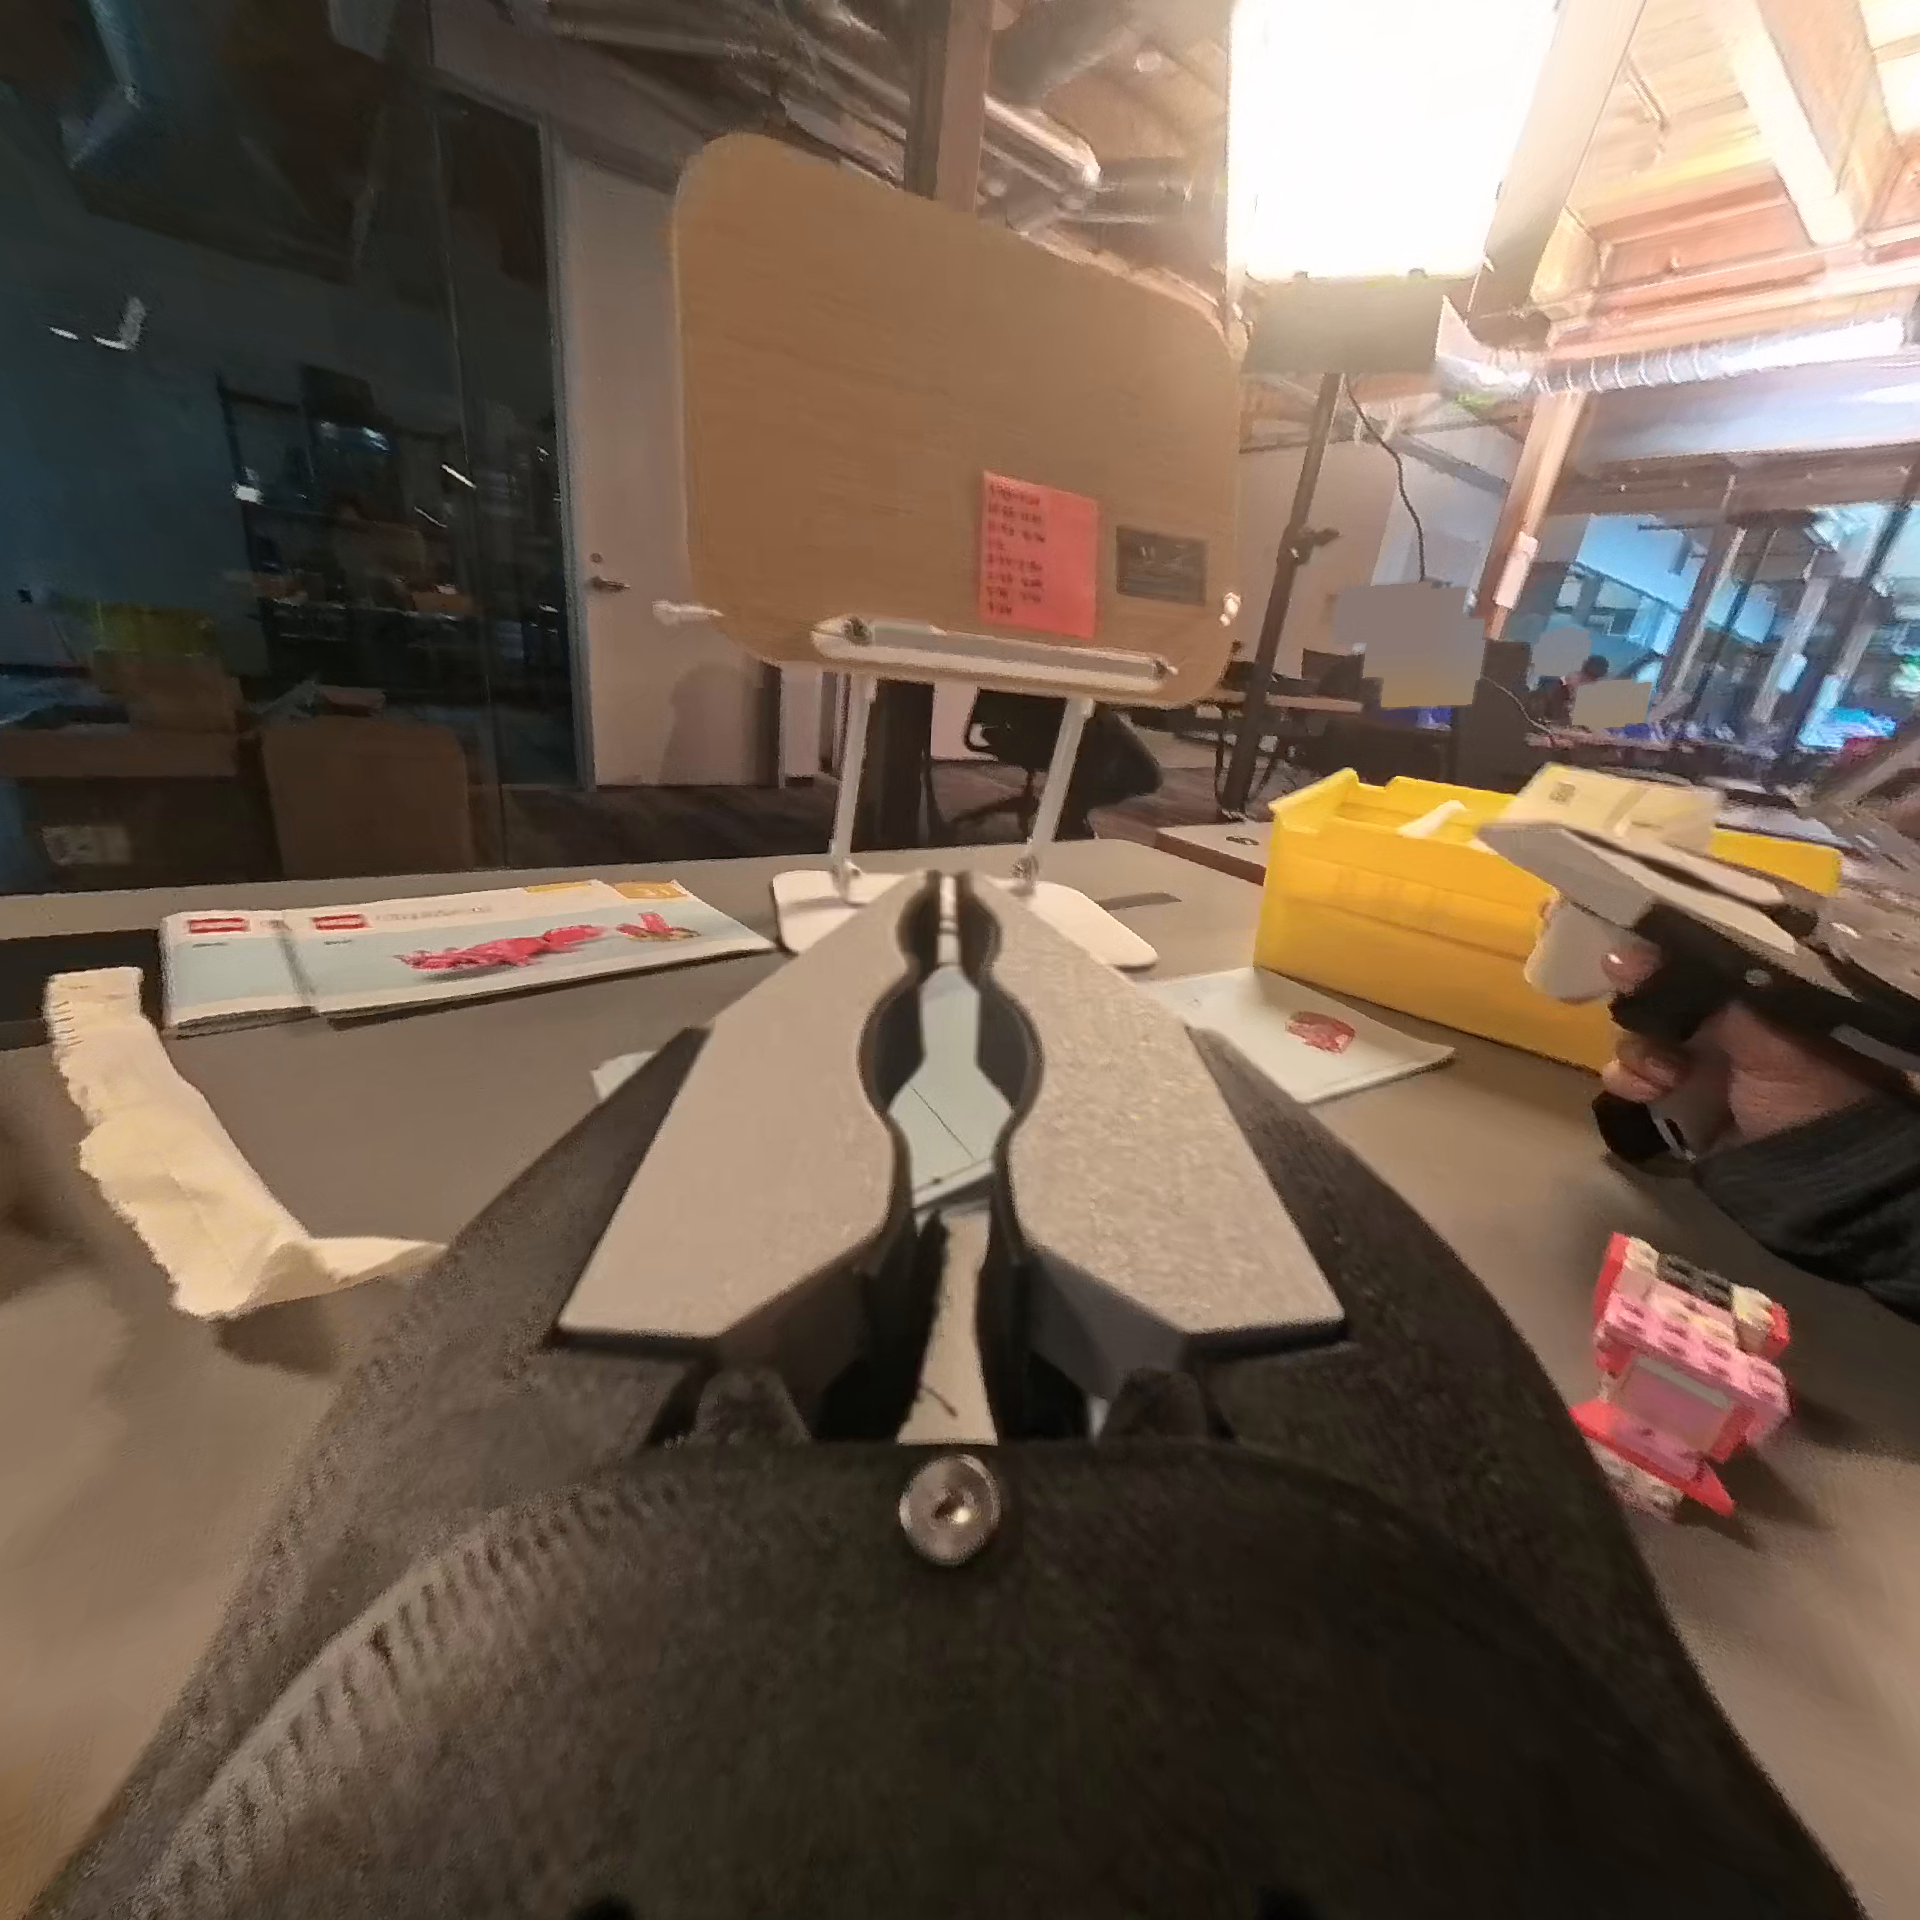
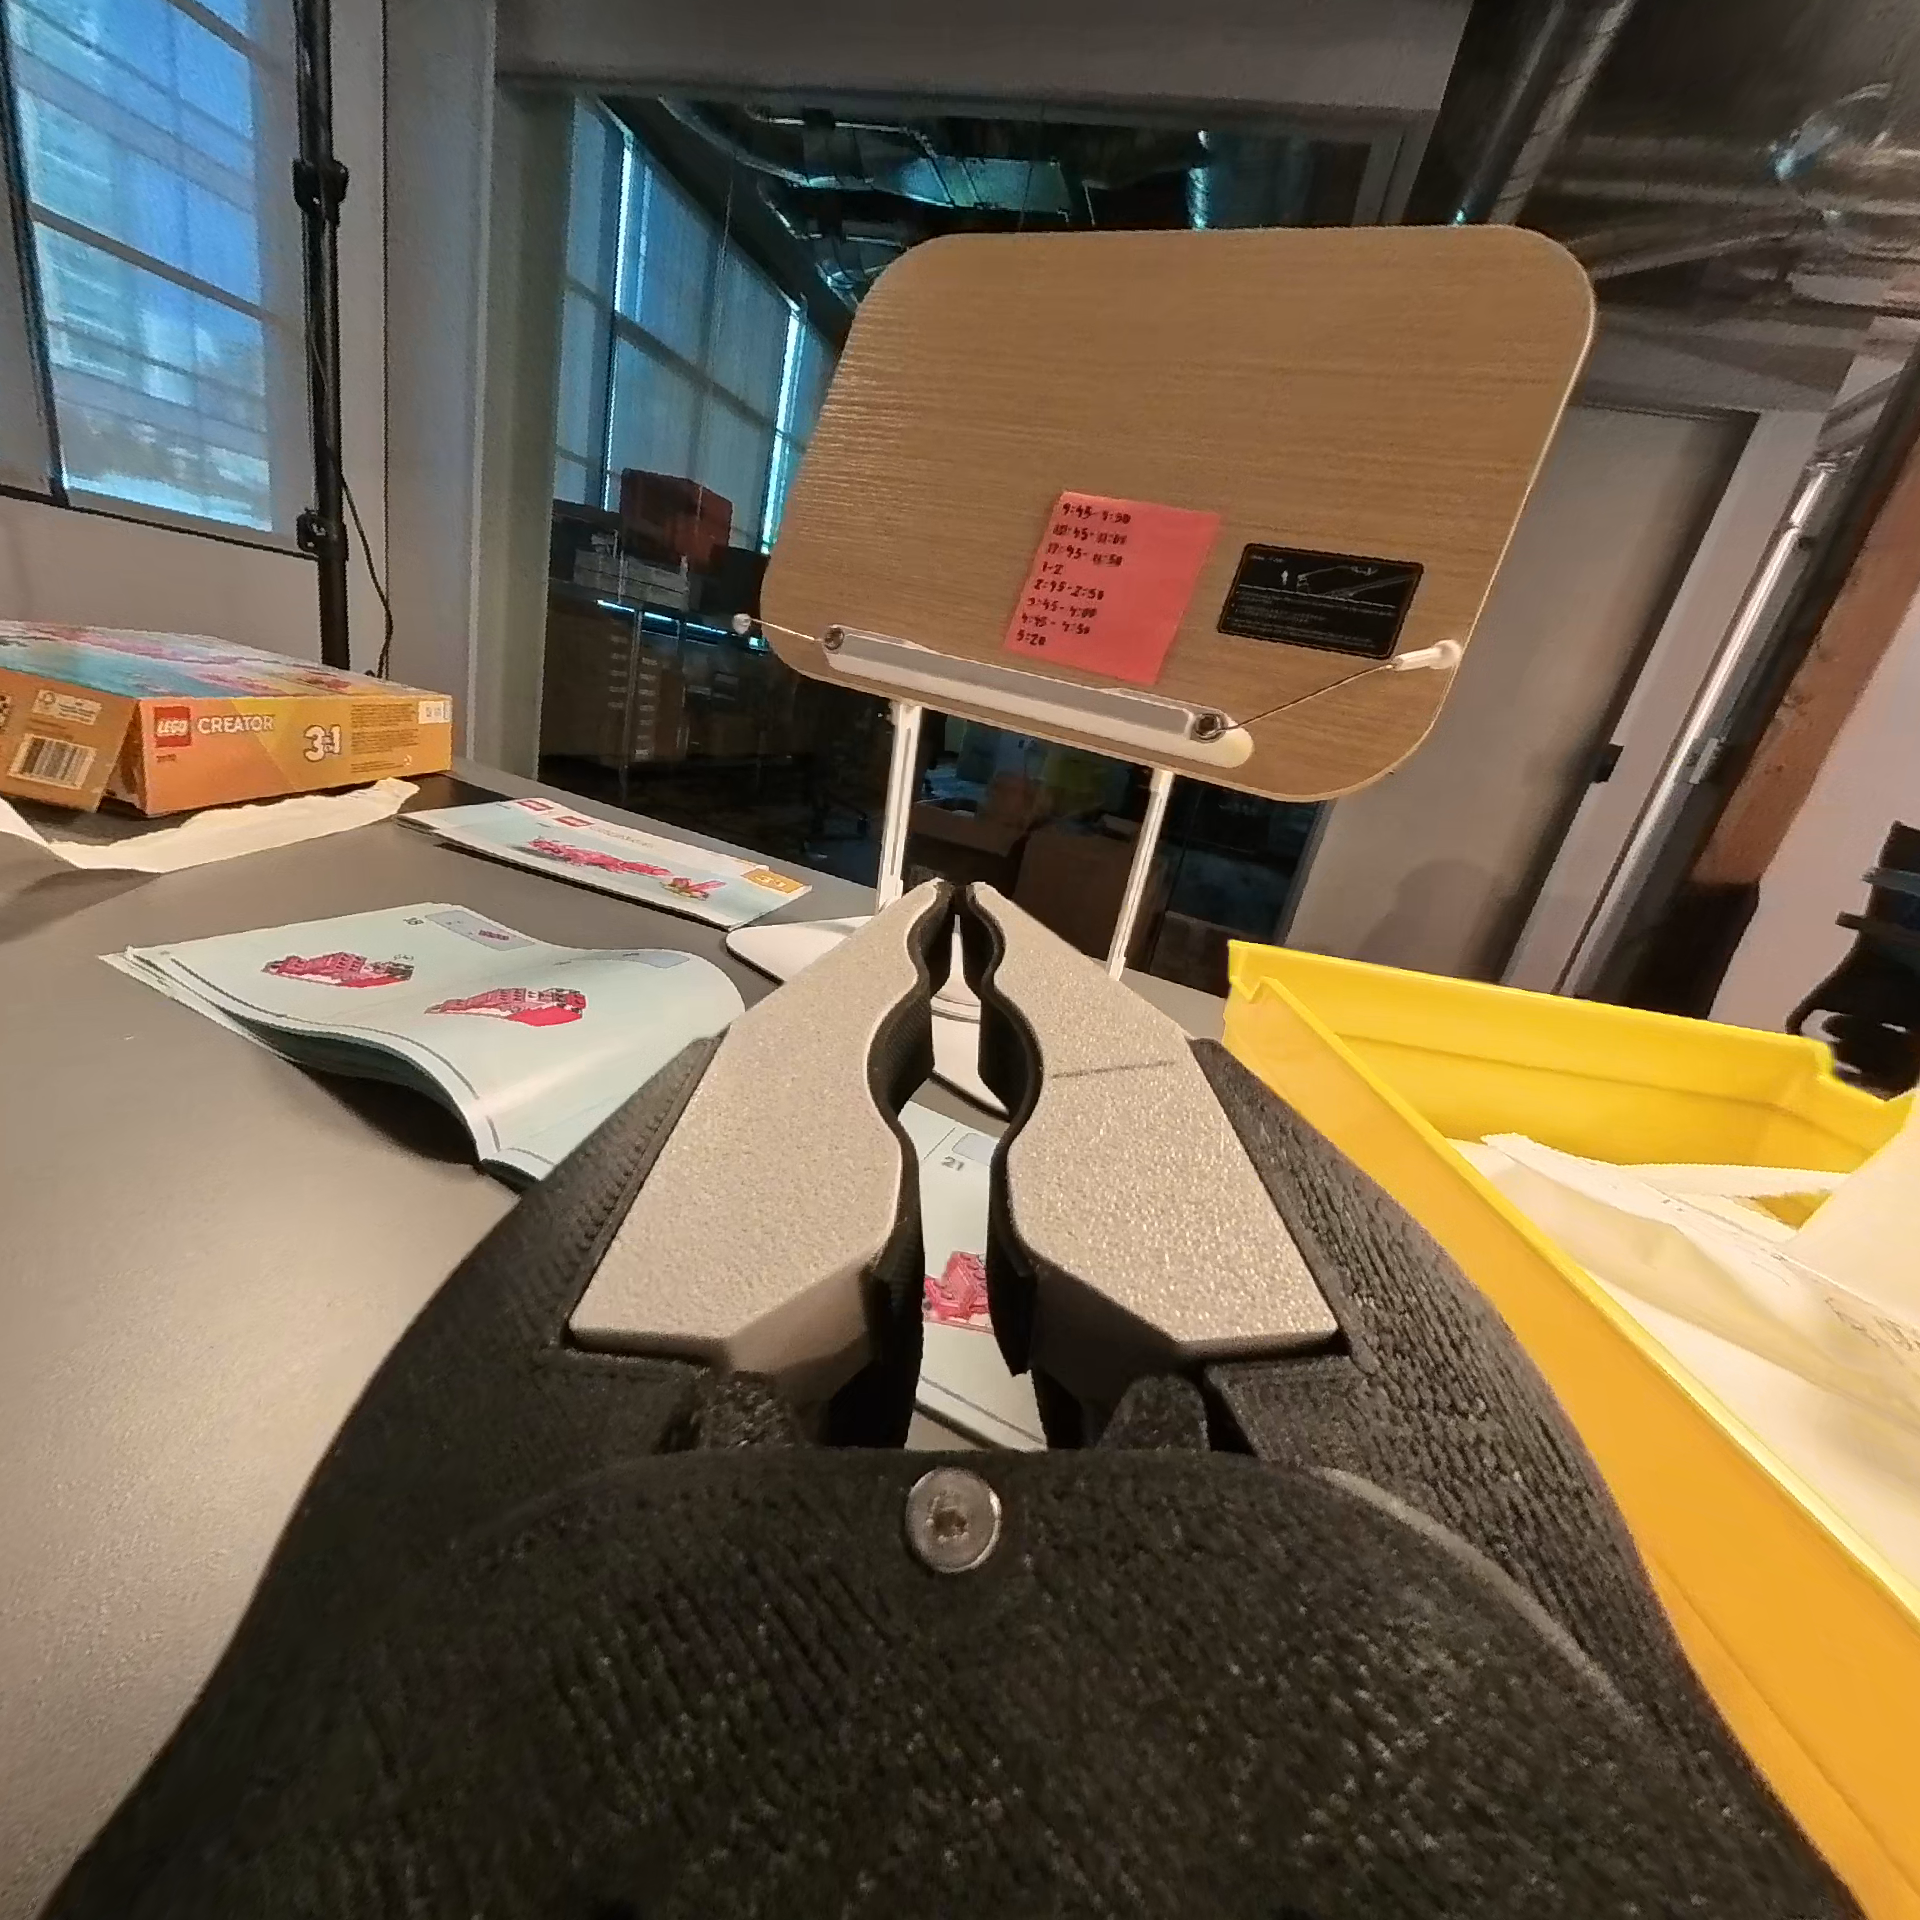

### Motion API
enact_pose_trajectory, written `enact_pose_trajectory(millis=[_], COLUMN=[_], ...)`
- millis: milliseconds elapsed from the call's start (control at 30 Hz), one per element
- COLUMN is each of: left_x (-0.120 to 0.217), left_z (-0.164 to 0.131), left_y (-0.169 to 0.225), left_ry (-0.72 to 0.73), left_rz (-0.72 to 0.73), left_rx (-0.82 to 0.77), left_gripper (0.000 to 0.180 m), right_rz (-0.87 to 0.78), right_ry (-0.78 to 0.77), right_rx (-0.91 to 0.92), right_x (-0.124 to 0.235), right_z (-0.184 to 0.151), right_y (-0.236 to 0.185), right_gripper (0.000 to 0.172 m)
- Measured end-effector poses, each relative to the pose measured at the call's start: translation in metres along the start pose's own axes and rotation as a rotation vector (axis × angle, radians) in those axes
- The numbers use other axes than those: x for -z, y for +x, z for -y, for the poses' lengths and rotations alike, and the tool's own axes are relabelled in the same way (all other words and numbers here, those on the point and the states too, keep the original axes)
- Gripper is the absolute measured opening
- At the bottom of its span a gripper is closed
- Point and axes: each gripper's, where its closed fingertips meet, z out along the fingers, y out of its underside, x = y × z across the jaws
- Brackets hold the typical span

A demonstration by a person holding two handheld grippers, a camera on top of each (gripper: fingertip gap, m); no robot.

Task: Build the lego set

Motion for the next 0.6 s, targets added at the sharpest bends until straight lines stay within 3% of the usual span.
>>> enact_pose_trajectory(millis=[167,300,367,433,600], left_x=[-0.005,0.007,0.025,0.053,0.135], left_z=[0.003,0.036,0.058,0.079,0.113], left_y=[0.028,0.058,0.079,0.083,0.023], left_ry=[-0.038,-0.039,-0.062,-0.097,-0.317], left_rz=[-0.072,-0.114,-0.173,-0.14,0.048], left_rx=[-0.076,-0.164,-0.128,-0.118,-0.048], left_gripper=[0.0,0.0,0.0,0.0,0.0], right_rz=[0.001,-0.017,-0.033,-0.045,-0.059], right_ry=[-0.005,-0.015,-0.017,-0.021,-0.035], right_rx=[0.063,0.103,0.11,0.108,0.122], right_x=[0.0,0.001,0.001,0.001,-0.001], right_z=[0.0,-0.001,0.0,-0.001,-0.003], right_y=[-0.004,-0.004,-0.001,0.001,0.001], right_gripper=[0.0,0.0,0.0,0.0,0.0])
